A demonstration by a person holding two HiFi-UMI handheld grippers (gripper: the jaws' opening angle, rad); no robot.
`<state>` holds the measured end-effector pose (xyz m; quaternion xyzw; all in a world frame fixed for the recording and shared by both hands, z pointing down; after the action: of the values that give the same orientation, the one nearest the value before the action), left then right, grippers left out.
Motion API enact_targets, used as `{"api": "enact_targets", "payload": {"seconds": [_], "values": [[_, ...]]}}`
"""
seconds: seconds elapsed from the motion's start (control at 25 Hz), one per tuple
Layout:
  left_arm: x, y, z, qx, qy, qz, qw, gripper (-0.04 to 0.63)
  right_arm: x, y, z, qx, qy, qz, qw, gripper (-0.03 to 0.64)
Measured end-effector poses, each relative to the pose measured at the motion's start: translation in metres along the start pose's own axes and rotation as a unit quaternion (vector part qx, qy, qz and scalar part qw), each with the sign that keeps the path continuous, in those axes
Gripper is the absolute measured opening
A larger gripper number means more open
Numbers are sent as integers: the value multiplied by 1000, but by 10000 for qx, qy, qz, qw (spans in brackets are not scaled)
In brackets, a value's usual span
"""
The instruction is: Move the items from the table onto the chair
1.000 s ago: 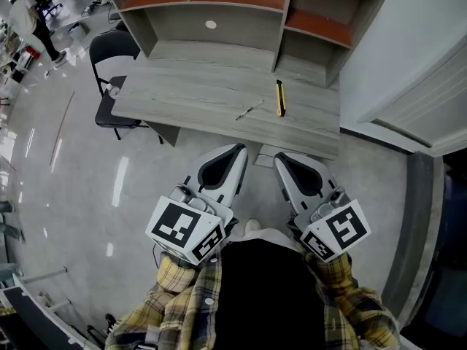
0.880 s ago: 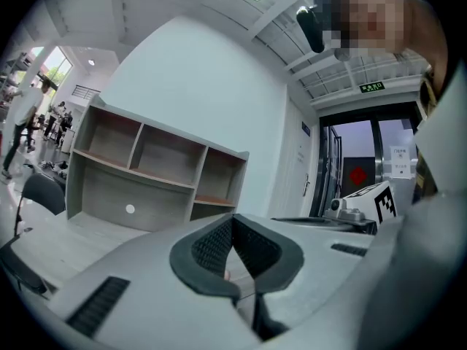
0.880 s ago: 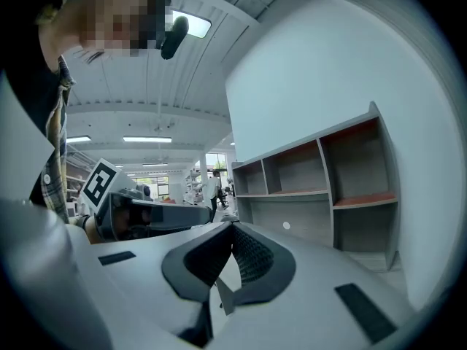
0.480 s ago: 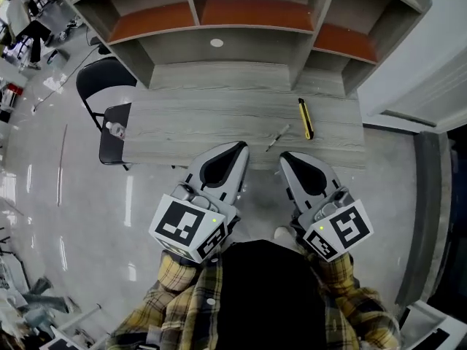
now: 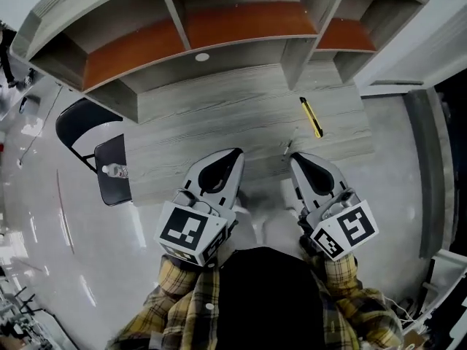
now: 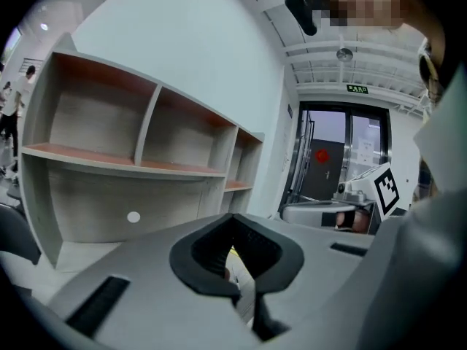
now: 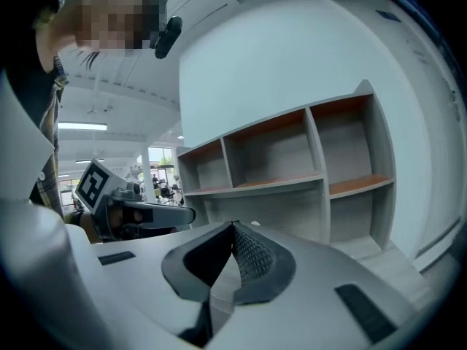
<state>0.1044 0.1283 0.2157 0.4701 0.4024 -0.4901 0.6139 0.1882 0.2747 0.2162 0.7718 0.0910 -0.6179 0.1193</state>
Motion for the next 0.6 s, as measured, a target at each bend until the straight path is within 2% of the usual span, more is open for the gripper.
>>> {"api": "enact_targets", "payload": {"seconds": [0.16, 0.28, 0.4, 0.6], "values": [[-19, 30, -2, -530, -46, 220, 9983, 3, -9, -14, -21, -550, 104, 193, 9982, 18], [-34, 59, -11, -693, -87, 508, 9963, 3, -10, -27, -42, -804, 172, 241, 9963, 18], [-52, 91, -23, -800, -26, 861, 9931, 4, -10, -34, -64, -894, 236, 242, 9954, 18], [-89, 143, -38, -816, 17, 1393, 9869, 5, -6, -38, -100, -783, 230, 242, 9964, 18]]}}
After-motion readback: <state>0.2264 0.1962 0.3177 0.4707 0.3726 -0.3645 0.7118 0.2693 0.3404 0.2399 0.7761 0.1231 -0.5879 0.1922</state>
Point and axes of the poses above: the fingertips, and each gripper's own axes: y forward along the fingers, z to its left, x out of its top, the point moved 6 cm from there along -y, backward along the fingers, and after that the axes turned 8 degrees about -z, right-handed, at the moved point
